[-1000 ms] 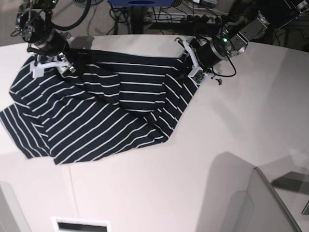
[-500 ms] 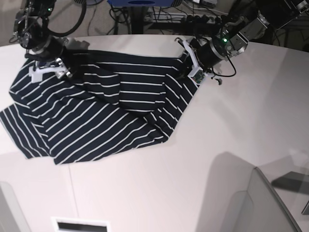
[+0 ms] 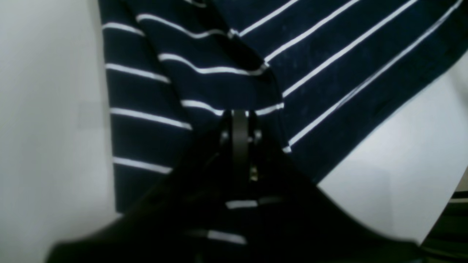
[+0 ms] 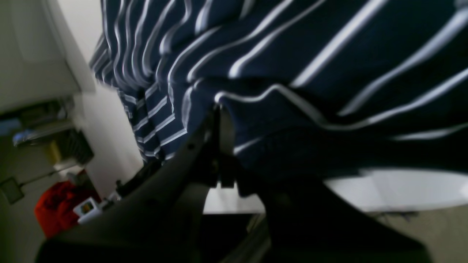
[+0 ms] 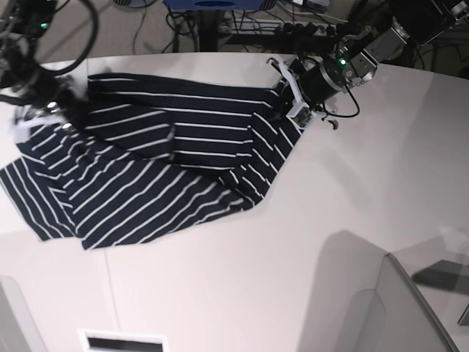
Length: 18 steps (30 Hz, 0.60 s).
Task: Layout the t-shirt on the table in an organized manner, then fold the t-shirt properly
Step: 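Release with the right gripper and drag the shirt with the left gripper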
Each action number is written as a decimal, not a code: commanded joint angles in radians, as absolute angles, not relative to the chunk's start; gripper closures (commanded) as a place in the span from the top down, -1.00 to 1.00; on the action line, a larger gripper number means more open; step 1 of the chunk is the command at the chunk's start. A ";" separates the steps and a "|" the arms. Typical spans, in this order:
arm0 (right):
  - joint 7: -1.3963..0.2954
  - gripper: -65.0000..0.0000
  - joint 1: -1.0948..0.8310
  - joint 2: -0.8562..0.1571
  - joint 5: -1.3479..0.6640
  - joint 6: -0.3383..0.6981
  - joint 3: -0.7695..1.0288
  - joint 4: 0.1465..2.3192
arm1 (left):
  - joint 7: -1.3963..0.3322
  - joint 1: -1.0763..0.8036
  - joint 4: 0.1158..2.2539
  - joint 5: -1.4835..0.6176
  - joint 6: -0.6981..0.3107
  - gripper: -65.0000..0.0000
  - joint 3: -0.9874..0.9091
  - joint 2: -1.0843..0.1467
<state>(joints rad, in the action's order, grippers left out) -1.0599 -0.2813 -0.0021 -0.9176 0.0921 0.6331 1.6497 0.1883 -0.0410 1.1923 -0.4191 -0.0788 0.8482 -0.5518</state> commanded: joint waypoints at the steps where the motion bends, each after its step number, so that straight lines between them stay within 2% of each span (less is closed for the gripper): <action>1: -1.070 -0.99 -0.254 -0.015 -0.944 0.101 0.654 1.684 | 0.188 -0.035 1.198 -0.421 -0.073 -1.00 0.845 -0.573; 7: -1.175 -0.99 -0.147 -0.064 -0.944 0.101 0.759 1.712 | 0.188 -0.038 1.198 -0.420 -0.073 -1.00 0.796 -0.576; 18: -1.171 -0.98 -0.002 -0.266 -0.944 0.107 0.797 1.712 | 0.186 -0.019 1.142 -0.420 -0.073 -1.00 0.717 -0.585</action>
<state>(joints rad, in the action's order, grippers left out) -1.1843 -0.0132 -0.2485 -0.9234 0.0982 0.7956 1.6943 0.1799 -0.0292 1.1366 -0.4187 -0.0795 0.7261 -0.5682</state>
